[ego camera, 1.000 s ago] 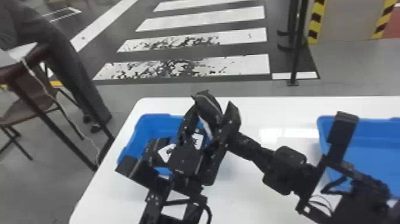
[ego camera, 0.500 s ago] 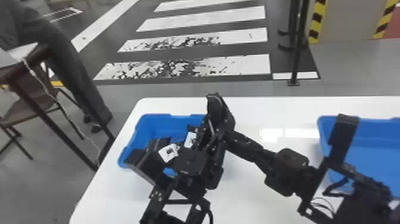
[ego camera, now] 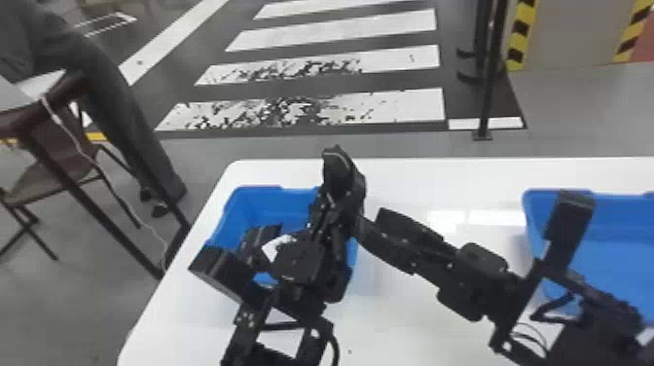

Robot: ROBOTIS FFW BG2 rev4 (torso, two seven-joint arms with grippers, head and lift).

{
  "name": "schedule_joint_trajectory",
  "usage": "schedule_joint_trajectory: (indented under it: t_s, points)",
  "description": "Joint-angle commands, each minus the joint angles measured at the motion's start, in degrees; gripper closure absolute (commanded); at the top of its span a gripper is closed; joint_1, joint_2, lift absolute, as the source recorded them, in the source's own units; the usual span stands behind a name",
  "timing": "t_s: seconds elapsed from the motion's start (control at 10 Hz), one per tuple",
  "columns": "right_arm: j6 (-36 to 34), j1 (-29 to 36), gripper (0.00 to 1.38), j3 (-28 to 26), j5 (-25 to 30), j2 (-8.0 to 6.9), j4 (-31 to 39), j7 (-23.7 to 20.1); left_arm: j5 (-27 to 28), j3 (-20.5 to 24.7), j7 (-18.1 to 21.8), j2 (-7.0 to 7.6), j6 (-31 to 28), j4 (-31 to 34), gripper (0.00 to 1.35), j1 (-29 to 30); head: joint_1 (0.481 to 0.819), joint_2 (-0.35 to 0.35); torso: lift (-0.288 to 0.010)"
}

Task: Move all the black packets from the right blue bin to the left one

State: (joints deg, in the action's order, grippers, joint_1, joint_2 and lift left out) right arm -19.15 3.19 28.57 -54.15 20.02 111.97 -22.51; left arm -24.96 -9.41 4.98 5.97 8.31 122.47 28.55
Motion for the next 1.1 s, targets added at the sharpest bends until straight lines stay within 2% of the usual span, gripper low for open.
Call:
schedule_joint_trajectory:
  t_s: [0.0,0.1,0.2,0.4,0.5,0.6,0.8,0.9,1.0]
  points:
    - [1.2,0.3,0.14,-0.1,0.0,0.02,-0.1,-0.2,0.4,1.6,-0.4,-0.61,1.0,-0.3,1.22,0.0,0.695,0.286,-0.140]
    - [2.1,0.7,0.16,-0.2,-0.5,0.02,0.0,-0.2,1.7,3.2,-0.9,-1.05,1.8,-2.5,1.22,-1.3,0.695,0.298,-0.140]
    - [3.4,1.7,0.17,-1.3,-1.3,0.02,0.0,-0.2,6.3,5.9,-1.6,-1.75,2.1,-7.1,1.22,-4.4,0.695,0.312,-0.140]
    - [4.2,3.3,0.17,-4.2,-1.4,-0.16,0.7,-0.2,20.0,12.6,-2.6,-2.54,2.8,-21.9,1.22,-13.9,0.695,0.329,-0.140]
    - [4.2,4.1,0.17,-5.6,-1.3,-0.34,1.0,-0.2,26.0,15.4,-3.0,-2.54,1.0,-26.2,1.22,-17.0,0.695,0.339,-0.140]
    - [4.4,5.2,0.17,-7.0,-1.4,-0.51,1.4,-0.2,28.0,16.5,-4.2,-2.54,1.8,-29.7,1.11,-18.4,0.695,0.350,-0.140]
    - [4.4,7.5,0.17,-10.6,0.1,-1.04,3.0,-0.2,24.6,16.0,-5.0,-2.46,4.5,-32.4,0.15,-18.8,0.695,0.350,-0.140]
    - [5.1,8.5,0.17,-13.1,2.2,-1.48,3.3,-0.2,22.9,13.9,-5.0,-2.19,8.3,-32.4,0.02,-18.6,0.695,0.350,-0.140]
    - [6.8,10.2,0.17,-16.7,6.2,-2.27,3.6,-0.2,20.2,10.6,-5.0,-1.75,13.5,-32.4,0.08,-18.3,0.695,0.334,-0.140]
